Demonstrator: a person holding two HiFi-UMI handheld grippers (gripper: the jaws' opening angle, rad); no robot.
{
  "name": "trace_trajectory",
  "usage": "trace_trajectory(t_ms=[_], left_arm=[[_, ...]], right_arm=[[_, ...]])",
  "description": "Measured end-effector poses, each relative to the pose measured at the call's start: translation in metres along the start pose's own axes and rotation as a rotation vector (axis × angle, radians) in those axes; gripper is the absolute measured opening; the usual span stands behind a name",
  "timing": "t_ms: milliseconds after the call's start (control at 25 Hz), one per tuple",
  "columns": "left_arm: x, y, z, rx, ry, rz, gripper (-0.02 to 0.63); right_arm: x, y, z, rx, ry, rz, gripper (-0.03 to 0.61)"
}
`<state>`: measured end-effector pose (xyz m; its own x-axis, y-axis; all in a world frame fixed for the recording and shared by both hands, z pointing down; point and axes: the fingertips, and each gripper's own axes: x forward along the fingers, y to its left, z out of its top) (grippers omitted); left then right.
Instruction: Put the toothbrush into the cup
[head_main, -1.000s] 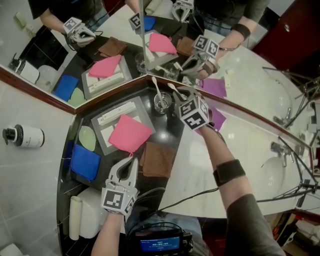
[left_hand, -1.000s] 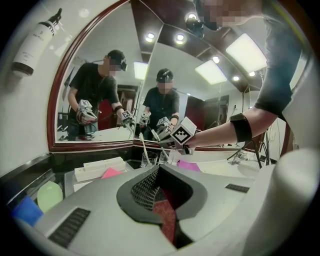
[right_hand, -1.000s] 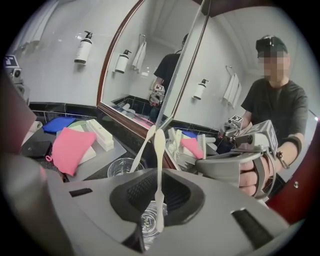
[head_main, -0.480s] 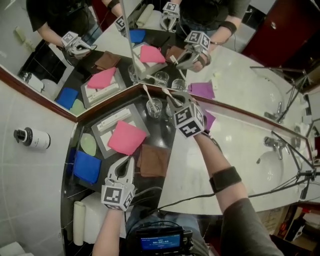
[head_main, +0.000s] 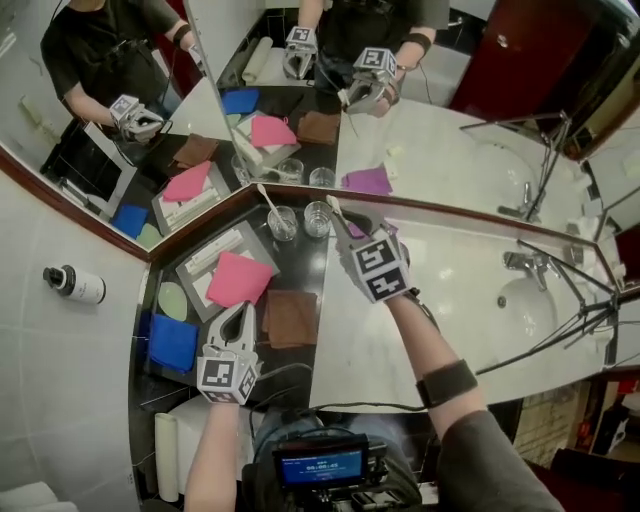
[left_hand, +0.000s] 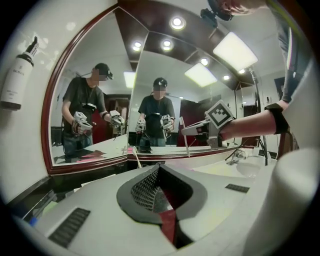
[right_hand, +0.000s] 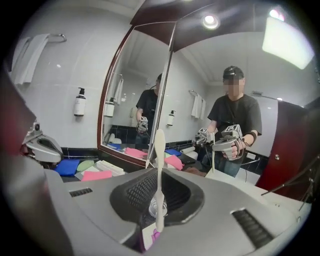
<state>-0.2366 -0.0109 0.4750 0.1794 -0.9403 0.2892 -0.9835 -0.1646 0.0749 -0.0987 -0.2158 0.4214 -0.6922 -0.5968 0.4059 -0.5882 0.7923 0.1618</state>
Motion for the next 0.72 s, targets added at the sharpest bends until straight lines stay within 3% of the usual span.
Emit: trace_trajectory(t_ms=[160,360,720], left_arm=[[0.004,-0.008,0.011,0.01,0.005,-0.01,0.0],[0.004,-0.018,0.019,0.02,0.001,-0.032,0.0],[-0.004,-0.02,0.02,0.037,0.031,-0.087,0.0]], right_arm=[[-0.039,0.0,-0.012,0.105,-0.025,-0.029,0.044],[-0.071,0.0,-0.048,0.361,-0.071,-0.096,0.043],[-0.11,0.013,-0.149,0.968,-0.13,-0.251,0.043]])
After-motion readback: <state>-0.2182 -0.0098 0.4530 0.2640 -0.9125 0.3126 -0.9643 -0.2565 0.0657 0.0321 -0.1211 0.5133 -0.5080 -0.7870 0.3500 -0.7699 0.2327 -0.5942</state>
